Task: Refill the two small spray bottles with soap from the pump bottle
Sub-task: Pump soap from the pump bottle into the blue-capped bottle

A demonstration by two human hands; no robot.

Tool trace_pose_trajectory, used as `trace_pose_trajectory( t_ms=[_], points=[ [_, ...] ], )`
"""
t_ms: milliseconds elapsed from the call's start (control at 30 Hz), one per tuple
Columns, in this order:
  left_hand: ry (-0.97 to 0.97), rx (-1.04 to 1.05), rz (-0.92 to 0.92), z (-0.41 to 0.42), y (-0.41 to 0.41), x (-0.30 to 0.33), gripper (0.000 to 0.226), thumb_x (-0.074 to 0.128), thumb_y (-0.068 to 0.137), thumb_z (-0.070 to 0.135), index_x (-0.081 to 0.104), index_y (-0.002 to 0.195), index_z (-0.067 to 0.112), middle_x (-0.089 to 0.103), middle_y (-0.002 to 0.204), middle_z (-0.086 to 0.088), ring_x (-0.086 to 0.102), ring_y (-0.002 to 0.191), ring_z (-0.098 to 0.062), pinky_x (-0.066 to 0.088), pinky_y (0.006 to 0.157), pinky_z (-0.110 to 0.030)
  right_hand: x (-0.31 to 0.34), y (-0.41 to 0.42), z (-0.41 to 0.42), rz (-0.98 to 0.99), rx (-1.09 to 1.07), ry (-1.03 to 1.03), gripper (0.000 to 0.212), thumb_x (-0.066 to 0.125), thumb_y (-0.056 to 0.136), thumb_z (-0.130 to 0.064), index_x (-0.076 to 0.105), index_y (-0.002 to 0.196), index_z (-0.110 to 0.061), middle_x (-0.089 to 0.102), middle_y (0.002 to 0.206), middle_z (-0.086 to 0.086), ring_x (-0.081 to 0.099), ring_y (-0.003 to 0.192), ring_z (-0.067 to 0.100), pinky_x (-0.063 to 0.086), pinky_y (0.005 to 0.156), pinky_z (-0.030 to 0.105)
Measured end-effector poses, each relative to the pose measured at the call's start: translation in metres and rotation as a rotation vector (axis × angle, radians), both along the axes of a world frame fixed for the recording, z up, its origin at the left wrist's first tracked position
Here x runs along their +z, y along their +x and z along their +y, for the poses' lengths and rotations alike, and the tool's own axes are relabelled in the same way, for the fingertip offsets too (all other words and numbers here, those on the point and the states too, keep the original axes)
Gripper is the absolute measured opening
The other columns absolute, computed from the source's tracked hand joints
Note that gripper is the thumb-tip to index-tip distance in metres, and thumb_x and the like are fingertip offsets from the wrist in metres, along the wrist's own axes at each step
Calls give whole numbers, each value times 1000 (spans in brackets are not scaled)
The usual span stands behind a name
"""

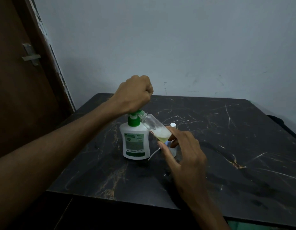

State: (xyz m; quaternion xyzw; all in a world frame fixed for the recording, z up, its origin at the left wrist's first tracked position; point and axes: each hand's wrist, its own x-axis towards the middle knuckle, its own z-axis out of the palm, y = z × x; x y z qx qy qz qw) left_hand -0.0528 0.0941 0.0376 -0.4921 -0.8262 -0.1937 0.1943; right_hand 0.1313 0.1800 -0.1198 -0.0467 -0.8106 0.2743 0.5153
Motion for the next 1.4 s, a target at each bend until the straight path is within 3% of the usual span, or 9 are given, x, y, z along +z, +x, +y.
trace_pose_trajectory(
  t_ms=[267, 400, 533, 667, 733, 1100, 1233, 1400],
  points=[
    [2, 16, 8, 2, -1, 0, 20, 41, 57, 4, 31, 46, 17, 27, 45, 2, 25, 48, -17, 34, 53, -29, 1, 1, 0, 8, 5, 14, 42, 63, 98, -43, 64, 132, -18, 60, 106, -12, 56, 93, 5, 55, 76, 34],
    [2, 37, 6, 2, 0, 2, 27, 44, 63, 0, 33, 44, 15, 30, 35, 2, 28, 43, -13, 33, 53, -26, 1, 1, -1, -1, 7, 12, 42, 62, 98, -44, 63, 131, -19, 60, 108, -12, 56, 93, 5, 55, 76, 34],
    [-2, 12, 25, 3, 1, 4, 17, 38, 56, 8, 30, 43, 16, 26, 42, 5, 25, 44, -14, 33, 53, -27, 0, 0, 1, 6, 11, 9, 41, 62, 98, -44, 62, 132, -20, 57, 108, -15, 57, 93, 5, 56, 75, 36],
    [-14, 33, 30, 2, 1, 1, 26, 43, 60, 4, 31, 43, 19, 27, 41, 7, 27, 45, -13, 35, 56, -28, 0, 1, 0, 12, 13, 9, 41, 64, 98, -42, 65, 131, -18, 62, 108, -8, 59, 93, 9, 55, 77, 37],
    [-2, 36, 34, 2, 1, 4, 17, 39, 55, 9, 32, 43, 17, 28, 41, 6, 28, 45, -14, 35, 55, -28, 0, 2, -1, 10, 15, 6, 41, 65, 98, -41, 66, 131, -16, 63, 108, -7, 59, 94, 10, 55, 77, 37],
    [-10, 24, 39, 2, -2, 3, 11, 37, 53, 10, 31, 45, 14, 28, 44, 4, 26, 47, -19, 40, 54, -33, -1, 0, 0, 17, 25, 10, 42, 63, 98, -44, 64, 131, -18, 55, 108, -16, 57, 94, 5, 56, 78, 36],
    [-37, 28, 51, 3, -3, -1, 21, 42, 61, 5, 32, 46, 16, 29, 45, 5, 27, 47, -17, 37, 54, -31, -1, -1, 1, 17, 34, 13, 41, 63, 99, -44, 63, 131, -19, 57, 109, -15, 59, 94, 7, 57, 78, 40],
    [-33, 20, 58, 4, -2, 4, 14, 38, 53, 8, 29, 48, 18, 25, 48, -1, 22, 50, -18, 32, 52, -31, -1, -1, 1, 21, 17, 19, 42, 64, 97, -43, 64, 131, -18, 57, 107, -15, 58, 93, 5, 56, 77, 36]
  ],
)
